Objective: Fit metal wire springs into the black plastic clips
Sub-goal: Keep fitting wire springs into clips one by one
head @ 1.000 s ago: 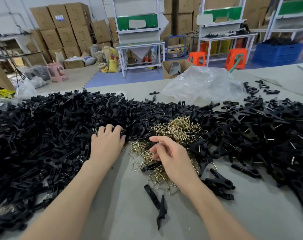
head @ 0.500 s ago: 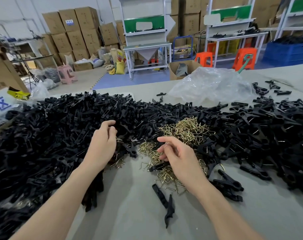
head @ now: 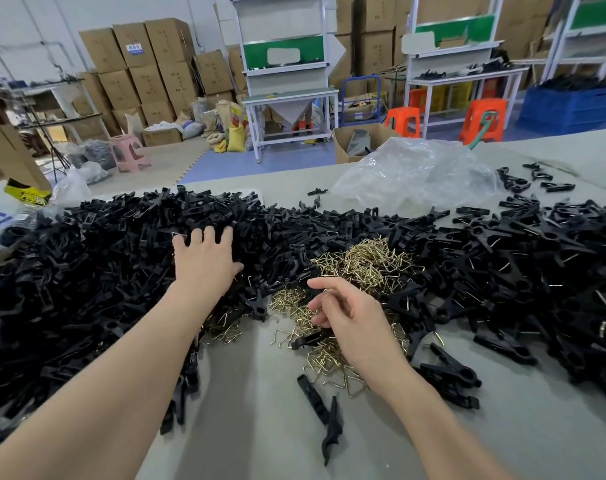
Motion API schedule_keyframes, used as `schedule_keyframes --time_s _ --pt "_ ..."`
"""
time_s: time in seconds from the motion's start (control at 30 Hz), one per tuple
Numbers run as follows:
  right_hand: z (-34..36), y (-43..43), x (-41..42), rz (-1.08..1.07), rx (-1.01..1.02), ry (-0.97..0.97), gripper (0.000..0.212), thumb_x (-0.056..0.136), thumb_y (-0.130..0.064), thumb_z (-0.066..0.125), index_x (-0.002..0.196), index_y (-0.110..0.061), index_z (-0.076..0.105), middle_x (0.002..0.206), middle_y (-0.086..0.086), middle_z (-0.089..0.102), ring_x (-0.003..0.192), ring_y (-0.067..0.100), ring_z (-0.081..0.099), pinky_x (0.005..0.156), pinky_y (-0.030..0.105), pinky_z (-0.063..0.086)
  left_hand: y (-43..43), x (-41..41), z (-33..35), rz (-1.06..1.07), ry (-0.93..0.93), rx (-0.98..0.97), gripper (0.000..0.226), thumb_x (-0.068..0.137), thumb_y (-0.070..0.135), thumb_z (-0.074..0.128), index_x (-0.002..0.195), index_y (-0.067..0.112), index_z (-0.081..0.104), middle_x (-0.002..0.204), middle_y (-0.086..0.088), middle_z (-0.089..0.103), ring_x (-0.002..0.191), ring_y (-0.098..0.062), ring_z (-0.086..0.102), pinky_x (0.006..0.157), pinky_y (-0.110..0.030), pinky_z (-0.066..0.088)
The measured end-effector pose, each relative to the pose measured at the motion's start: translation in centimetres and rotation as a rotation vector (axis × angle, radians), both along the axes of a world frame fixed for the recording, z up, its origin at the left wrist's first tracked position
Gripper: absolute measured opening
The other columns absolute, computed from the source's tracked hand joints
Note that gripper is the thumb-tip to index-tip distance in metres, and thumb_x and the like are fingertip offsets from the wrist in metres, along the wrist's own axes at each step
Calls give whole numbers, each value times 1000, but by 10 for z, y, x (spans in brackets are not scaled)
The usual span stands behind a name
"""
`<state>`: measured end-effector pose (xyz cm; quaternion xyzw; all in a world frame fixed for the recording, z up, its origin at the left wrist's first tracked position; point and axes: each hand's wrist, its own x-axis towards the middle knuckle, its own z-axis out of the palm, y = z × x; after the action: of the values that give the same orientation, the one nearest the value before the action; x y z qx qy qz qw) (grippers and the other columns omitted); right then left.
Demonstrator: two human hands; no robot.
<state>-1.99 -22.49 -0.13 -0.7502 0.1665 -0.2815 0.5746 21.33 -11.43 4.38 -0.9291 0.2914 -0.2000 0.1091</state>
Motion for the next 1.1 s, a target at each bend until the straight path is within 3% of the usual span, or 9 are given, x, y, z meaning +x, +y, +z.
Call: schedule_keyframes --time_s 0.17,0.37,0.53,0.63,0.7,0.77,0.93,1.03,1.1 --pt "0 -1 1 4 -9 4 37 104 -19 45 109 -50 64 95 -13 72 83 9 71 85 50 58 -7 -2 -4 -87 74 -96 48 96 49 57 132 18 48 134 -9 50 123 -36 51 105 -51 35" --pt "1 -1 1 2 -8 -2 38 105 -18 45 108 -50 64 96 -13 72 83 8 71 87 44 59 3 -11 -9 -204 10 -50 24 101 41 48 109 19 54 106 2 68 106 -27 58 92 -41 37" --pt "2 0 0 -2 1 1 36 104 -17 46 107 -47 66 95 -13 72 82 8 71 86 47 58 15 -6 -6 -279 542 -858 9 97 33 58 91 27 56 81 9 66 74 -9 62 65 -26 46" --pt "3 0 1 -1 0 1 37 104 -17 46 107 -49 65 95 -13 72 82 8 71 86 46 58 18 -2 -2 -178 790 -1273 8 100 21 54 103 19 61 80 2 69 65 -9 61 57 -23 48" --pt "2 0 0 -2 -6 2 37 104 -18 45 107 -49 65 95 -14 72 82 8 71 86 45 58 23 -2 -3 -85 975 -1382 14 102 16 51 110 14 64 80 -1 67 64 -10 57 54 -22 47" --pt "2 0 0 -1 -5 2 36 105 -17 46 108 -48 65 95 -13 72 82 8 71 87 44 58 30 -5 -9 -46 988 -1317 16 103 15 51 109 13 66 79 0 67 66 -10 56 58 -21 47" --pt "3 -1 -1 -5 -21 5 35 105 -17 45 109 -44 66 95 -14 72 83 7 71 86 42 59 40 -24 -15 -96 776 -1191 19 101 21 50 99 30 67 82 6 72 73 -11 61 69 -26 47" --pt "3 0 -1 -5 -30 4 34 105 -17 45 109 -44 66 95 -15 71 83 7 71 84 40 59 42 -33 -15 -75 620 -1101 19 101 22 49 101 27 66 79 8 71 72 -14 64 72 -30 48" --pt "2 0 -1 -6 -31 4 34 105 -17 45 109 -44 66 95 -14 72 83 7 71 84 40 59 44 -39 -18 -51 481 -924 19 102 23 46 105 29 64 80 13 70 74 -5 61 87 -35 43"
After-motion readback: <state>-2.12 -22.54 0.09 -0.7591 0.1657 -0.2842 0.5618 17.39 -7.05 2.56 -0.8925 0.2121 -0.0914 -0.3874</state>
